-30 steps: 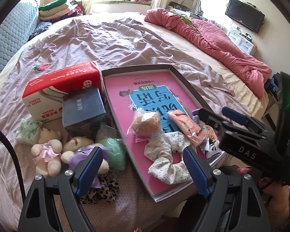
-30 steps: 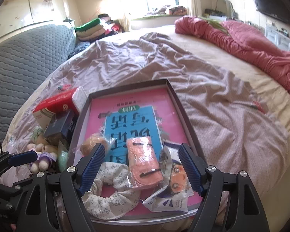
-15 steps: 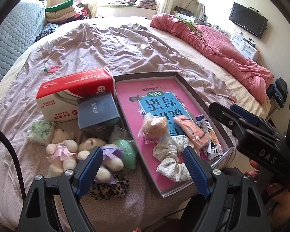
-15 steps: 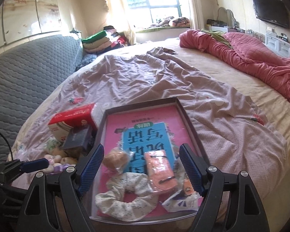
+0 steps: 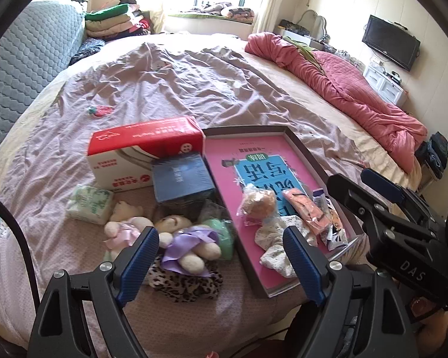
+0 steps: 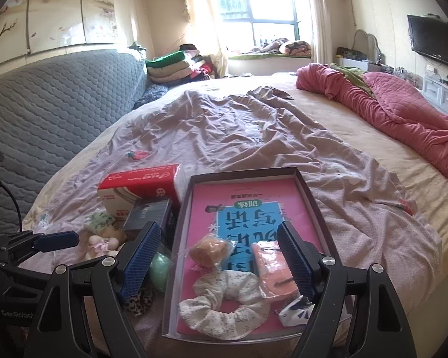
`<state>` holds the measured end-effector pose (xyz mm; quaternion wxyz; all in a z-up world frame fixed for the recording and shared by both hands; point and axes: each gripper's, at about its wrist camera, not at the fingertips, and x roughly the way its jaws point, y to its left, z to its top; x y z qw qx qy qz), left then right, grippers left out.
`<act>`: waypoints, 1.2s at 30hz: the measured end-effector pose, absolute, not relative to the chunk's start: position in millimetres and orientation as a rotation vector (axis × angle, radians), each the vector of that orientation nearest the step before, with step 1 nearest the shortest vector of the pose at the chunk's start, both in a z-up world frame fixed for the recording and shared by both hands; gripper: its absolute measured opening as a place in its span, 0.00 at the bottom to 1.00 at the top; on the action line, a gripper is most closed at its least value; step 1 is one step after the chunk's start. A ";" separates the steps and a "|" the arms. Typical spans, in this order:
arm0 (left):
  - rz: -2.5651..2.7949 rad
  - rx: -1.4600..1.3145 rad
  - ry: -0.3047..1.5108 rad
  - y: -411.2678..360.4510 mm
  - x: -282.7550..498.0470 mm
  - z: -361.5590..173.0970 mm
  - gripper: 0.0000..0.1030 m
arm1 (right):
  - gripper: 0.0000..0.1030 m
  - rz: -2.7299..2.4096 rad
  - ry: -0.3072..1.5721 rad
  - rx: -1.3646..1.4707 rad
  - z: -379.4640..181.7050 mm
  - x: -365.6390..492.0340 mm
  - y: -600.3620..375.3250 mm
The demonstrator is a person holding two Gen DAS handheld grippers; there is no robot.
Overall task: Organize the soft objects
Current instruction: 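Move both open tools back over the pile of plush toys, then grasp the pink-dress teddy bear with the left tool while the right tool grasps the purple-bow bear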
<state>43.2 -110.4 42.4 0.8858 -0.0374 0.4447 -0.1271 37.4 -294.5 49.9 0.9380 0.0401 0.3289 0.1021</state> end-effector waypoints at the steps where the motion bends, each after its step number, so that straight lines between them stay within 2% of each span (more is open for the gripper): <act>1: -0.263 -0.080 0.926 -108.7 43.1 43.0 0.82 | 0.79 0.214 0.672 0.080 50.7 36.8 -292.6; 20: -0.200 -0.124 0.896 -65.2 37.7 51.7 0.82 | 0.79 0.289 0.676 0.071 58.8 32.3 -264.4; 36: -0.068 -0.237 0.898 16.3 44.6 43.5 0.83 | 0.80 0.356 0.727 0.022 44.2 34.6 -235.8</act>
